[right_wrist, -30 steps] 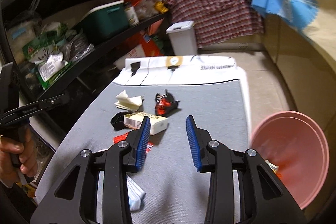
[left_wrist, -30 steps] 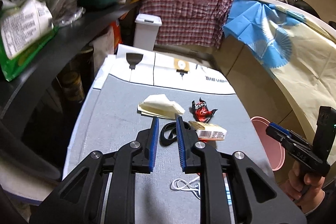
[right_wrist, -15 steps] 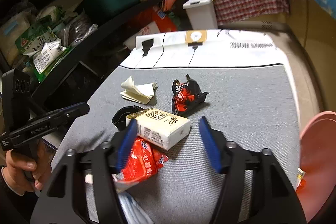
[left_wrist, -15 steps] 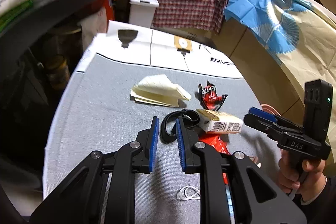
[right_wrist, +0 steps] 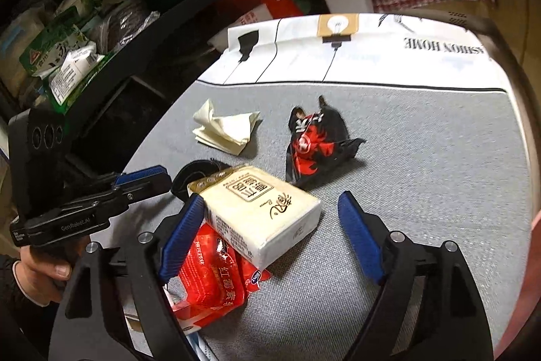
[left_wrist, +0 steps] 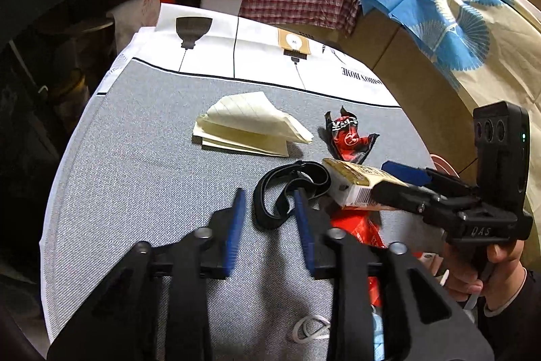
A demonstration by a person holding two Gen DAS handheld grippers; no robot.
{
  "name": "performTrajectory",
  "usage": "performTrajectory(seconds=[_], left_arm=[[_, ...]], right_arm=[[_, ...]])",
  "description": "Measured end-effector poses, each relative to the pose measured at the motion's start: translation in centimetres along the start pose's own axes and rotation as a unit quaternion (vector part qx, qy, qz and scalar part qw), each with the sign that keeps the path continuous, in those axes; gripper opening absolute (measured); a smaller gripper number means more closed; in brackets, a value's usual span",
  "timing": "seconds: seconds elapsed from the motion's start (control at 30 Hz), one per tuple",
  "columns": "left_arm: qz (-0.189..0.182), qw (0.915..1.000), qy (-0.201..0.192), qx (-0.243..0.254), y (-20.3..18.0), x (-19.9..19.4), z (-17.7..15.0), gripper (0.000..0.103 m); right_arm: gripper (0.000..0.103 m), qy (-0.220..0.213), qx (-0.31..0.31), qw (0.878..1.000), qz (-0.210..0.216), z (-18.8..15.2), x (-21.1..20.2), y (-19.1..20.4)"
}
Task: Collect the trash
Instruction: 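Grasp the white tissue pack with the right tool, then grasp the black strap with the left tool while the right tool lifts the tissue pack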
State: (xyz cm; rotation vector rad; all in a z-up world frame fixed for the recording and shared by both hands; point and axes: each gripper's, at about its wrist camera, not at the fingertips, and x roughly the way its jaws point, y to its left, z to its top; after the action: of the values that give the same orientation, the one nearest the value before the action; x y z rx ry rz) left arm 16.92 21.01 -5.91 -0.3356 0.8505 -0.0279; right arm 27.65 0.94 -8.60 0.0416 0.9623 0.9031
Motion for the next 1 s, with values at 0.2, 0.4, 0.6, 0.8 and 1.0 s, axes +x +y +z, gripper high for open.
performTrajectory(seconds=[0.2,0.4,0.6,0.8,1.0], left_arm=[[-0.002,0.9999,0.013,0.004,-0.2,1.1,-0.1,0.033],[0.001,0.9998,0.018,0.007,-0.3,1.4,-0.1,0.020],[0.015,0.9995,0.021,0.019,-0.8,1.0,-0.3,0.009],[0.029,0.9993,0.015,0.016,-0.4,0.2,-0.2,0.006],[0.037,0.9991,0.008,0.018,-0.5,-0.6,-0.2,0.005]], right_arm=[[0.081,0.012,-0.016,1.000,0.001,-0.2,0.8,0.6],[0.072,0.011,-0.034,0.999,-0.008,-0.4,0.5,1.0],[0.065,0.000,-0.046,0.999,-0.023,-0.6,-0.3,1.2],[0.062,-0.016,-0.054,0.997,-0.044,-0.6,-1.3,1.4],[0.061,-0.030,-0.054,0.996,-0.056,-0.6,-2.4,1.6]])
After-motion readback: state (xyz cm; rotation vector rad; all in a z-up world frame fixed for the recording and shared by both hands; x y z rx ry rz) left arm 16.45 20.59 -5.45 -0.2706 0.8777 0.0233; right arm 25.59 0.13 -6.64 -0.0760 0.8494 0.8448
